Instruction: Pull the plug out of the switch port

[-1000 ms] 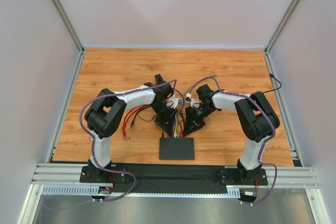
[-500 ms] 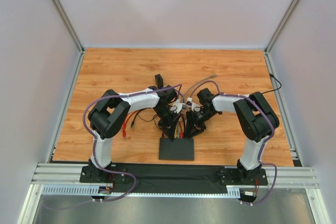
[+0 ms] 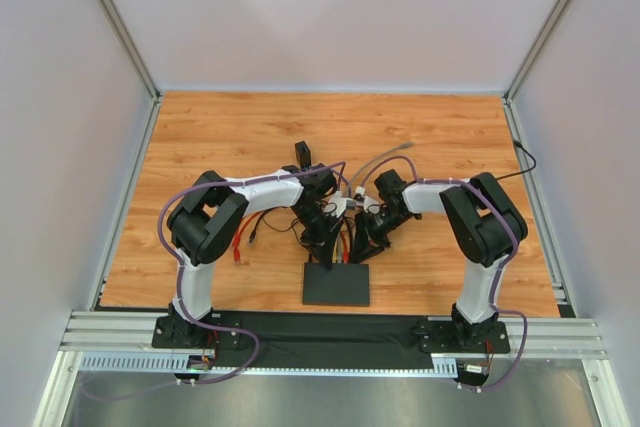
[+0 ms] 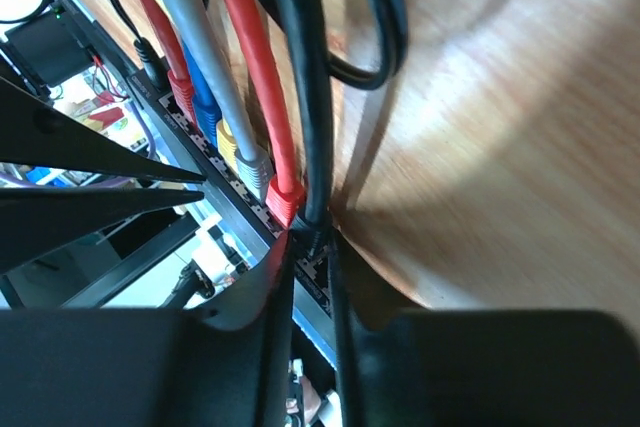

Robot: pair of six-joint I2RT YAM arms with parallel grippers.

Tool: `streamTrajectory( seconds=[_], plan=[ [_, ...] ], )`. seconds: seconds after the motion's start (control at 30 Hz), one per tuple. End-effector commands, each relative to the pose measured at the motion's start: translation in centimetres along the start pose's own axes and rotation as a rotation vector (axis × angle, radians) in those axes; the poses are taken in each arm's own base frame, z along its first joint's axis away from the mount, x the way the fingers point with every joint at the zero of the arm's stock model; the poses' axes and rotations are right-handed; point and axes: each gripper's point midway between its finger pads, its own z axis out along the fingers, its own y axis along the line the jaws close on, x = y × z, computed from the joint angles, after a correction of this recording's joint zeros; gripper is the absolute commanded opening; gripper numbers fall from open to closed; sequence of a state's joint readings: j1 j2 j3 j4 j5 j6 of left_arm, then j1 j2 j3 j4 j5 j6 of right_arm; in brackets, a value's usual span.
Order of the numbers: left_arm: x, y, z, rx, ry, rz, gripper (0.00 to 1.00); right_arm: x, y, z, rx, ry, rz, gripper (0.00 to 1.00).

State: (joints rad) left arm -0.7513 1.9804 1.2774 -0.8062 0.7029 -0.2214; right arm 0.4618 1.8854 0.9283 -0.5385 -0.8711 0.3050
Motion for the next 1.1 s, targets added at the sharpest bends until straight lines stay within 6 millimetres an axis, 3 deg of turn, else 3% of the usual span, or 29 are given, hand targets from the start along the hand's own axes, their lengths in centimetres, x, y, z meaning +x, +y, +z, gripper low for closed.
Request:
streamTrajectory(
  seconds=[0.0, 0.07, 0.43, 0.7, 1.07],
  plan=[
    [-0.5, 0.8, 0.2, -0.046, -0.03, 0.038, 0.15, 0.0, -0.4, 0.7, -0.018, 0.002, 0.009, 0.12],
    [-0.5, 0.9, 0.2, -0.048, -0.029, 0.036, 0.15, 0.0, -0.5, 0.7, -0.021, -0.001, 0.011, 0.0],
    [-0.1, 1.4, 0.4, -0.063, -0.031, 0.022, 0.15, -2.4, -1.1, -0.4, 0.009, -0.134, 0.034, 0.0],
    [0.1, 1.7, 0.6, -0.076, -0.026, 0.009, 0.14, -4.9, -0.4, -1.5, 0.028, -0.284, 0.028, 0.0],
    [0.6, 2.3, 0.8, -0.091, -0.025, 0.009, 0.14, -6.1, 0.0, -2.4, 0.031, -0.347, 0.06, 0.0]
  ],
)
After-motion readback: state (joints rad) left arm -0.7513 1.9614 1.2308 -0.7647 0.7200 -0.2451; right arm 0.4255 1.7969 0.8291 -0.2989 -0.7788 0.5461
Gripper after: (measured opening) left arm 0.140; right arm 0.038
